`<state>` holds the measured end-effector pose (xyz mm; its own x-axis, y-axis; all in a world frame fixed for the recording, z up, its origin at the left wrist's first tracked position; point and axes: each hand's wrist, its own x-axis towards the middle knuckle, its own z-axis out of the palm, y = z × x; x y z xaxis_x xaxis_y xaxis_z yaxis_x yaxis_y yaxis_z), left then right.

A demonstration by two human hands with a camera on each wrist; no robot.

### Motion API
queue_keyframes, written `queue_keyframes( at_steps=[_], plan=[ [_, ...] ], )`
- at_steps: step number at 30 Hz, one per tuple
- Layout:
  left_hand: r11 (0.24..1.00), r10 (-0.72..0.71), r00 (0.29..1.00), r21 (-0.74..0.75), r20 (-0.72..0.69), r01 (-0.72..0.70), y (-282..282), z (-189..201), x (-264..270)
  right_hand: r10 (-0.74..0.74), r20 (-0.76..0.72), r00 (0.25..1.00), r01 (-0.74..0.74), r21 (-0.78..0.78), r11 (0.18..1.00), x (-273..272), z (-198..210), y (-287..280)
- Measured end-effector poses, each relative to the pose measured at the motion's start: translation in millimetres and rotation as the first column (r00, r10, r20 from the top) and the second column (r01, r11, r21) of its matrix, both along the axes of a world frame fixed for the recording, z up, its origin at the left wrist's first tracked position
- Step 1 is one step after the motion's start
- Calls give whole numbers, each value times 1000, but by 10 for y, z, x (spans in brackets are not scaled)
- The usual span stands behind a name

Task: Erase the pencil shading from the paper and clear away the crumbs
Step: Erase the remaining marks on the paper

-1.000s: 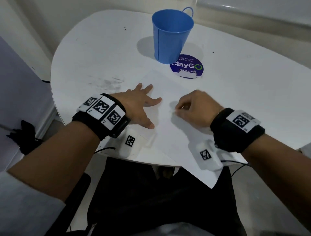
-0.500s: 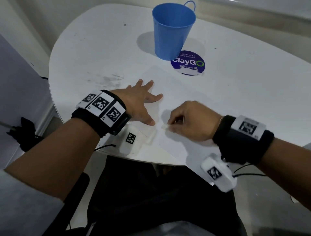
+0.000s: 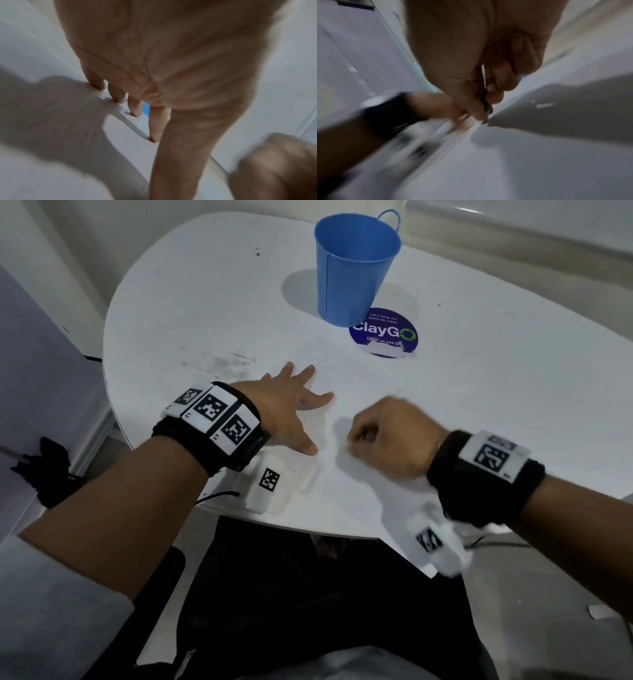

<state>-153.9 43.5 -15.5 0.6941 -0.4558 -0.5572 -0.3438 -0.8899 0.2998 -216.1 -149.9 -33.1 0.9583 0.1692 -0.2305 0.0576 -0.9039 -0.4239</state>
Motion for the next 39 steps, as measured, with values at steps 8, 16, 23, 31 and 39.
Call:
queue_keyframes(
  at_steps=[8,16,23,31,39],
  plan=[
    [1000,15,1000,-16,4,-15,-2,-17,16,-64,51,997,63,26,998,71,-35,-32],
    [1000,3,1000,7,4,-3,-3,-26,30,-42,-35,998,44,37,998,99,-1,-129],
    [1000,4,1000,11,-3,-4,-13,-30,40,-162,17,987,157,160,974,107,-63,-152],
    [1000,-8,1000,7,4,8,-5,-33,39,-232,-38,972,235,219,947,57,-115,-252],
    [1000,2,1000,-8,11,-2,5,-15,27,-243,16,970,235,202,951,31,-128,-212]
  ],
)
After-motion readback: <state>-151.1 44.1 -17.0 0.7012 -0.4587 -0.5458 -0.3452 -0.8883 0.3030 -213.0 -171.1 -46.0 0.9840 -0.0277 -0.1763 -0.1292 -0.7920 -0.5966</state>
